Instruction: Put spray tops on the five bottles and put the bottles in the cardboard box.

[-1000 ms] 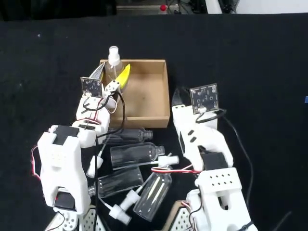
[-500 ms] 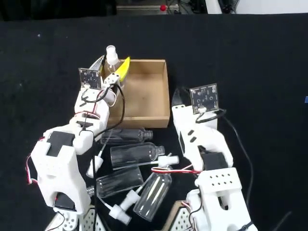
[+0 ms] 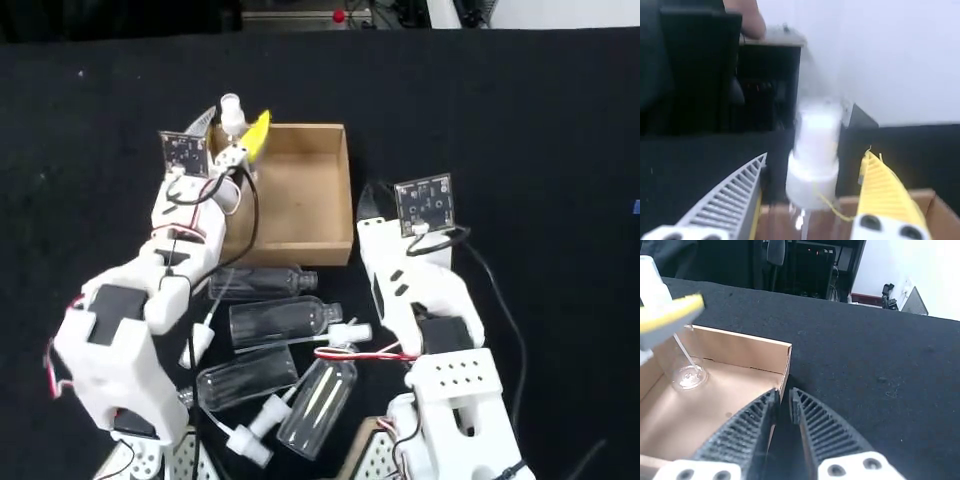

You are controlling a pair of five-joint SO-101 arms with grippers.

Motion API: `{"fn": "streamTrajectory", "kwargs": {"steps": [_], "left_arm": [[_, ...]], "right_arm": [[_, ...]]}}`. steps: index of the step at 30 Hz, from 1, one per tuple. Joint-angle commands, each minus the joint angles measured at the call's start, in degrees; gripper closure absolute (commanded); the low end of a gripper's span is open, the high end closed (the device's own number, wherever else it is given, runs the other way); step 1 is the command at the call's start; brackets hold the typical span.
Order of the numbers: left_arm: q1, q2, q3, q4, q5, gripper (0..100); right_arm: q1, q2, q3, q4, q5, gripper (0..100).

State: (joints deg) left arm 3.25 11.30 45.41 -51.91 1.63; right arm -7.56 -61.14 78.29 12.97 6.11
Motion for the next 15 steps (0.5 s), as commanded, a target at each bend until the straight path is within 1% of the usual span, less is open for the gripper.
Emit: {"fn": "streamTrajectory", "kwargs": {"steps": [1,4,10,15], "left_arm": [[-0.7,-7.5,-0.8,8.4,-0.1,73],[-0.7,-12.2,-1.5,17.6,-0.1,73],[-0.7,-22.0,-1.8,30.9,-0.1,73],[-0.7,-29.5,-1.9,48.3,-0.1,73]], "right_arm": [[0.9,0.7,-0.3,-1.8,0.3,96.6],[0.9,0.7,-0.3,-1.8,0.3,96.6],[0.9,0.7,-0.3,-1.8,0.3,96.6],[0.9,0.7,-0.3,-1.8,0.3,96.6]]}}
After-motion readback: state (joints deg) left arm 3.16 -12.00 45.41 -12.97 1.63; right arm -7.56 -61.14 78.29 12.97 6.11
